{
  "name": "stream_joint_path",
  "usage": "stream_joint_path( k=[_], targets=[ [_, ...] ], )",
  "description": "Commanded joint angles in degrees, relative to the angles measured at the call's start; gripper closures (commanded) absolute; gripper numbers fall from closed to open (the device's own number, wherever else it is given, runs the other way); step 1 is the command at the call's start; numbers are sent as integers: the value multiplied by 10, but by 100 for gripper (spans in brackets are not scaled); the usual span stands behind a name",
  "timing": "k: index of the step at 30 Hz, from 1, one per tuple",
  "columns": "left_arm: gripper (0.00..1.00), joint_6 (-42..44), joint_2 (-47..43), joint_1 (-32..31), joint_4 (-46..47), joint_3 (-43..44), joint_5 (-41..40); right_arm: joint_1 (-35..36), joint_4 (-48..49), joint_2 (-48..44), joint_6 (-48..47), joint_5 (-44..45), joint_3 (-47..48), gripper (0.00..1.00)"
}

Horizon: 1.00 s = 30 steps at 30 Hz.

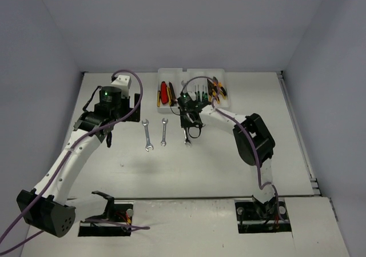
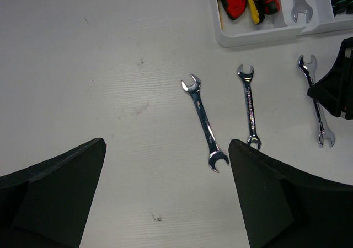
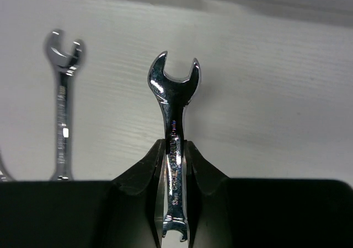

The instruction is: Sort the tools into containers

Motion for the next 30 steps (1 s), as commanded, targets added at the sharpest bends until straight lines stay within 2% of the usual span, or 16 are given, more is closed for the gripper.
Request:
stream_joint_path(
  k=[1, 6, 16, 21, 24, 25, 28, 30],
  targets=[
    [9, 10, -18, 4, 27, 7, -9, 1, 5, -16, -24, 12, 108, 100],
    [9, 12, -20, 4, 27, 7, -11, -12, 4, 25, -48, 6, 205, 100],
    [9, 10, -13, 5, 28, 6, -10, -94, 9, 202, -65, -12, 465, 100],
    [9, 9, -9, 4, 27, 7, -6, -109, 15, 267, -83, -4, 548, 99],
    [9, 6, -7, 5, 28, 7, -4, -115, 19, 293, -92, -5, 576, 82],
    [9, 2, -4, 4, 28, 7, 0, -117, 22, 297, -94, -5, 576, 62],
    [9, -4, 7, 4, 27, 7, 9, -118, 26, 283, -102, -5, 556, 51],
    [9, -8, 16, 4, 28, 5, 12, -118, 31, 256, -107, -4, 541, 48]
  ],
)
